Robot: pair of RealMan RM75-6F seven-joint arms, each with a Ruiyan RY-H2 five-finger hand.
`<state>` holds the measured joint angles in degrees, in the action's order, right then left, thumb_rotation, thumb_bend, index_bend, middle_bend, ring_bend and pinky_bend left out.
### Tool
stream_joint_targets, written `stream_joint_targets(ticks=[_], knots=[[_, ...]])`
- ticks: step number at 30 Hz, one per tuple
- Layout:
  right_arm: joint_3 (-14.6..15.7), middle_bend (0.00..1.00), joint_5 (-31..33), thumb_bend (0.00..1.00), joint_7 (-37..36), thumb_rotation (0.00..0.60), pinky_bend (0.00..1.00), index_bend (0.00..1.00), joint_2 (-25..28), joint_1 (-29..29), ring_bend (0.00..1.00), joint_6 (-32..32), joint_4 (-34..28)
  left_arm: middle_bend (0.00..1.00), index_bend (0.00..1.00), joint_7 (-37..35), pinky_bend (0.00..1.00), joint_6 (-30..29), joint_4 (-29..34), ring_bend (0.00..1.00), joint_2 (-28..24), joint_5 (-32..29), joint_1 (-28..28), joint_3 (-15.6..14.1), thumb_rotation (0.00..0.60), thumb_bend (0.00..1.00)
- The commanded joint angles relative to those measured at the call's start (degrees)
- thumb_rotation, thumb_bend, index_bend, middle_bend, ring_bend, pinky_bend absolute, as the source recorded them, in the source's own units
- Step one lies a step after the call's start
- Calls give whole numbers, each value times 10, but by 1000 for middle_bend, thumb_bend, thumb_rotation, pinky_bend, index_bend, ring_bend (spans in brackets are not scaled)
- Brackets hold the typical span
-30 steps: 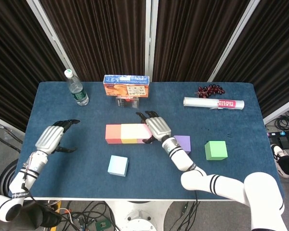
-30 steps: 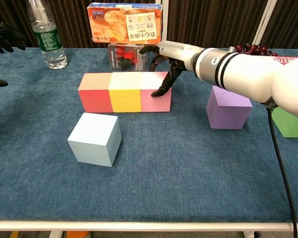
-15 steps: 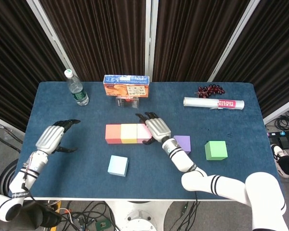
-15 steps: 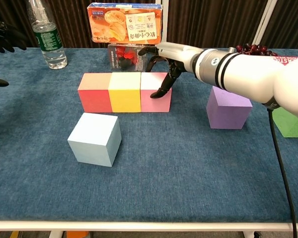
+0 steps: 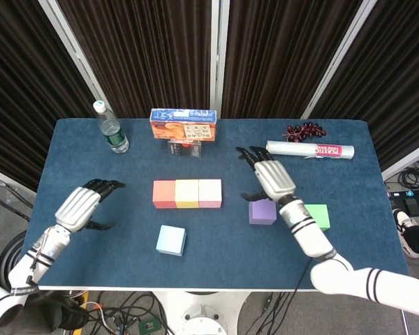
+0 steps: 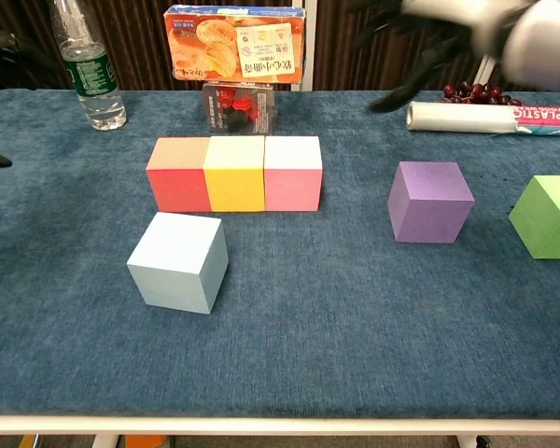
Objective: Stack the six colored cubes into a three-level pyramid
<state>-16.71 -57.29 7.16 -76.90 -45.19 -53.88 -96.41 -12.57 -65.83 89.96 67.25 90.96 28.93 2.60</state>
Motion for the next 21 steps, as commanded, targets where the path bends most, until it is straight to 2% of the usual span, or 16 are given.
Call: stream_joint_targets(ticks=[1, 6, 10, 16, 21], knots=[[22, 207, -37, 101, -34, 600, 0, 0, 67, 57, 0, -36, -60, 195, 185, 5, 195, -6, 6, 198, -4, 26, 2, -15, 600, 110], [47, 217, -68, 101, -64, 600, 0, 0, 103, 98, 0, -55, -79, 200, 187, 6, 195, -5, 8, 198, 6, 68, 13, -33, 600, 110], [55, 218, -83, 101, -91, 600, 0, 0, 114, 119, 0, -65, -78, 200, 187, 16, 195, 9, 7, 198, 19, 91, 27, -44, 600, 110], [60, 219, -107, 101, -118, 600, 0, 0, 121, 137, 0, -74, -75, 183, 181, 59, 191, 56, 27, 174, 30, 96, 52, -53, 600, 101], [60, 219, -117, 101, -128, 600, 0, 0, 121, 143, 0, -77, -73, 180, 177, 103, 191, 78, 39, 172, 50, 81, 63, -47, 600, 93]])
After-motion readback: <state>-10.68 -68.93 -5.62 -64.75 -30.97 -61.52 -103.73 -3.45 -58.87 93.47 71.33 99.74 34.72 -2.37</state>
